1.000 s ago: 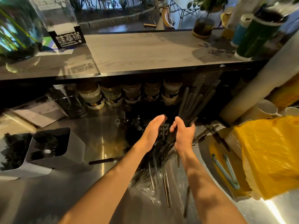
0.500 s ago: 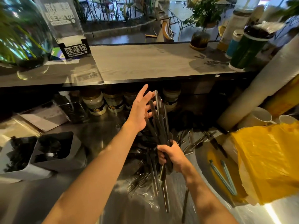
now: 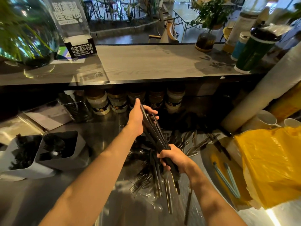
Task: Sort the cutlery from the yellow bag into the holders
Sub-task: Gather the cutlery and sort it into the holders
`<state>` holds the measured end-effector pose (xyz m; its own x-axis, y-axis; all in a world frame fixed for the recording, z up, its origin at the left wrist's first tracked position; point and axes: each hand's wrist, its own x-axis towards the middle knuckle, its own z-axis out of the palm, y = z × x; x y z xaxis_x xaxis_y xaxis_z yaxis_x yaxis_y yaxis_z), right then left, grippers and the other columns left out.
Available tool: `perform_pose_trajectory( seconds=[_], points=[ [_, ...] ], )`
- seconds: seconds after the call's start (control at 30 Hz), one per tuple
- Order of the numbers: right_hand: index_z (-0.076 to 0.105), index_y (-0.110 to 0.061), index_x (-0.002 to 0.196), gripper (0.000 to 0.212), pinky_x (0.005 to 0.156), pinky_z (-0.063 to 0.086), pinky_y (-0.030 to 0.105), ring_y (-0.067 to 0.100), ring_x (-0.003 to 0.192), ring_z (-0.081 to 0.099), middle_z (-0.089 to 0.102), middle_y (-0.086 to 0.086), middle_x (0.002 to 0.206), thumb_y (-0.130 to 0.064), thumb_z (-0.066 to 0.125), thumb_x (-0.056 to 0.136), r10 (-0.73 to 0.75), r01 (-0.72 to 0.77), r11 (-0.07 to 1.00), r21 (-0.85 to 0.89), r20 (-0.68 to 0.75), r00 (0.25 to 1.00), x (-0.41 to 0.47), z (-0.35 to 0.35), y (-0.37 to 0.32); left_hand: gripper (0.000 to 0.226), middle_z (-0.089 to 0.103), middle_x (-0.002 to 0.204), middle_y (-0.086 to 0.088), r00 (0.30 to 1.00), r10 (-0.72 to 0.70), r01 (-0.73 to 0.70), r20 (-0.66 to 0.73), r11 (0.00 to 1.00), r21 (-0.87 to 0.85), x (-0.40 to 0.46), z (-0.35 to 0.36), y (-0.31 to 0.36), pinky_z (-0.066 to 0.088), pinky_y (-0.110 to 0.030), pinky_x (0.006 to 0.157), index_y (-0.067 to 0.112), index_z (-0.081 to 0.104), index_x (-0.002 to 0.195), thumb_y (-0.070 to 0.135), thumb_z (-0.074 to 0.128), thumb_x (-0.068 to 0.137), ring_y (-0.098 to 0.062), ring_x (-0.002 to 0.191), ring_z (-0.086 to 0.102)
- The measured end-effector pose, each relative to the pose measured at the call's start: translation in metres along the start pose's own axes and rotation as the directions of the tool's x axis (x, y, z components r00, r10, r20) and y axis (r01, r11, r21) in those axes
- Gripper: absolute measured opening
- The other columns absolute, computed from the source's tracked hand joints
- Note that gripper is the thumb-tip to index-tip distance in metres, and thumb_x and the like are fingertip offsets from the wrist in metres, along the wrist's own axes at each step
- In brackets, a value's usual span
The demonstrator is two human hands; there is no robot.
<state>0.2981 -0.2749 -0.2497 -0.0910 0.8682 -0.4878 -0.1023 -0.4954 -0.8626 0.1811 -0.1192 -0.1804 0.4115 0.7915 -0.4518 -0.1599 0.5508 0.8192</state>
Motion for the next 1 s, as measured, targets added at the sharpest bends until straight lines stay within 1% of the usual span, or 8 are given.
perform_pose_trajectory(
  seconds=[0.13, 0.2, 0.33, 0.47, 0.63, 0.7, 0.8, 1.0],
  points=[
    [0.061, -0.009, 0.069, 0.018, 0.041, 0.041, 0.023, 0.018, 0.041, 0.048, 0.054, 0.01, 0.058, -0.009, 0.062, 0.087, 0.02, -0.022, 0.996, -0.087, -0.025, 1.0, 0.002, -0.004, -0.005, 0.032, 0.076, 0.098, -0.013, 1.0, -0.014, 0.014, -0.006, 0.999, 0.031, 0.003, -0.006, -0.001, 0.059, -0.041, 0.08, 0.012, 0.067, 0.11, 0.027, 0.039, 0.107, -0.026, 0.078, 0.073],
    [0.061, -0.009, 0.07, 0.015, 0.04, 0.041, 0.022, 0.018, 0.042, 0.048, 0.055, 0.009, 0.058, -0.007, 0.064, 0.085, 0.029, -0.033, 0.991, -0.128, -0.03, 0.999, 0.004, -0.004, -0.007, 0.031, 0.076, 0.1, -0.012, 0.999, 0.035, -0.037, 0.025, 0.992, 0.121, 0.004, -0.009, -0.004, 0.059, -0.039, 0.078, 0.016, 0.062, 0.121, 0.023, 0.036, 0.107, -0.026, 0.08, 0.073],
    [0.062, -0.004, 0.083, 0.008, 0.043, 0.043, 0.024, 0.018, 0.047, 0.05, 0.056, 0.008, 0.061, -0.008, 0.069, 0.082, 0.058, -0.065, 0.98, -0.185, -0.042, 0.997, 0.007, -0.004, -0.003, 0.035, 0.077, 0.092, -0.011, 0.985, 0.151, -0.174, 0.086, 0.891, 0.42, 0.003, -0.011, -0.014, 0.057, -0.035, 0.072, 0.011, 0.066, 0.118, 0.02, 0.035, 0.104, -0.025, 0.076, 0.071],
    [0.063, -0.003, 0.085, 0.009, 0.043, 0.045, 0.026, 0.02, 0.05, 0.054, 0.06, 0.007, 0.061, -0.005, 0.07, 0.08, 0.073, -0.084, 0.978, -0.192, -0.067, 0.995, 0.009, 0.003, 0.0, 0.052, 0.076, 0.088, -0.011, 0.989, 0.135, -0.145, 0.06, 0.82, 0.553, -0.001, -0.013, -0.018, 0.049, -0.021, 0.058, 0.009, 0.074, 0.104, 0.03, 0.027, 0.108, -0.012, 0.067, 0.064],
    [0.061, 0.002, 0.088, 0.012, 0.049, 0.051, 0.03, 0.02, 0.055, 0.061, 0.062, 0.011, 0.067, 0.004, 0.068, 0.079, 0.053, -0.065, 0.99, -0.126, -0.097, 0.994, 0.012, 0.009, 0.001, 0.051, 0.075, 0.091, -0.01, 0.997, 0.03, -0.073, 0.077, 0.756, 0.651, 0.002, -0.018, -0.012, 0.052, -0.034, 0.073, 0.024, 0.074, 0.103, 0.037, 0.025, 0.106, -0.023, 0.085, 0.068],
    [0.06, 0.001, 0.087, 0.012, 0.051, 0.052, 0.031, 0.023, 0.056, 0.061, 0.062, 0.011, 0.066, 0.002, 0.069, 0.079, 0.038, -0.058, 0.989, -0.138, -0.139, 0.99, 0.012, 0.005, 0.004, 0.041, 0.073, 0.098, -0.008, 0.998, -0.019, -0.019, 0.056, 0.782, 0.623, -0.001, -0.025, -0.009, 0.056, -0.037, 0.07, 0.027, 0.072, 0.112, 0.035, 0.033, 0.104, -0.028, 0.095, 0.068],
    [0.059, -0.002, 0.088, 0.014, 0.055, 0.053, 0.035, 0.027, 0.059, 0.06, 0.061, 0.009, 0.065, 0.001, 0.069, 0.08, 0.022, -0.04, 0.988, -0.146, -0.122, 0.992, 0.013, 0.0, 0.004, 0.035, 0.075, 0.105, -0.008, 0.993, -0.014, -0.031, 0.114, 0.923, 0.384, -0.009, -0.03, -0.012, 0.059, -0.043, 0.077, 0.023, 0.071, 0.117, 0.032, 0.04, 0.102, -0.032, 0.103, 0.07],
    [0.064, -0.004, 0.083, 0.007, 0.056, 0.054, 0.032, 0.023, 0.059, 0.06, 0.06, 0.009, 0.068, 0.001, 0.069, 0.079, 0.055, -0.069, 0.973, -0.222, -0.069, 0.996, 0.017, 0.007, -0.004, 0.035, 0.073, 0.099, -0.013, 0.984, 0.125, -0.145, 0.127, 0.975, 0.171, -0.013, -0.015, -0.033, 0.052, -0.056, 0.091, 0.006, 0.07, 0.104, 0.026, 0.041, 0.102, -0.033, 0.085, 0.07]
  ],
)
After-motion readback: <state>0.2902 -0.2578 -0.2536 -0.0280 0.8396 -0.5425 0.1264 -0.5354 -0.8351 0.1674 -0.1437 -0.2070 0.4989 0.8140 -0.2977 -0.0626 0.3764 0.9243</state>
